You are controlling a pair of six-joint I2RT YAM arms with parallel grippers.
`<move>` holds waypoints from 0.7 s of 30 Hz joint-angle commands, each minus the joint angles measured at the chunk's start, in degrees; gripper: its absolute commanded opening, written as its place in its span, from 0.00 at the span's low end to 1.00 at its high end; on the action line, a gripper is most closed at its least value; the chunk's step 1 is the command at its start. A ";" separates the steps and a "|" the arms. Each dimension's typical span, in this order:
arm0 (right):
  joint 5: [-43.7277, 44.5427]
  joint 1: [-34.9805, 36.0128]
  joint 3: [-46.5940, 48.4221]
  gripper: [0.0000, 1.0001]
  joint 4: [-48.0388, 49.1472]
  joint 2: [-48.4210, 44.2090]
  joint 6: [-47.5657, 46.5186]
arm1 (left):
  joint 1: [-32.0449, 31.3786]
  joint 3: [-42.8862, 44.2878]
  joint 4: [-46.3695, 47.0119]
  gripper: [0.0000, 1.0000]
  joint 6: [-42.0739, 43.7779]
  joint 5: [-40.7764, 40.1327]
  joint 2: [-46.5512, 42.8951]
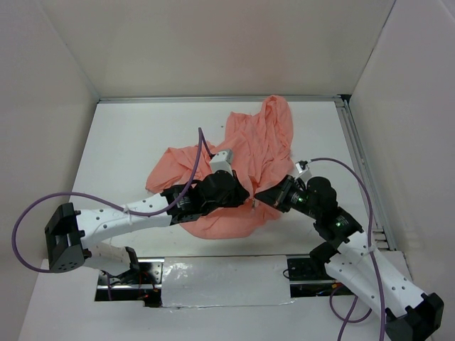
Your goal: Zip up the jacket
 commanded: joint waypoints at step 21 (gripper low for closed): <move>4.02 0.43 3.06 0.00 2.71 1.53 1.48 | -0.79 0.89 3.49 0.00 -0.33 0.33 -0.79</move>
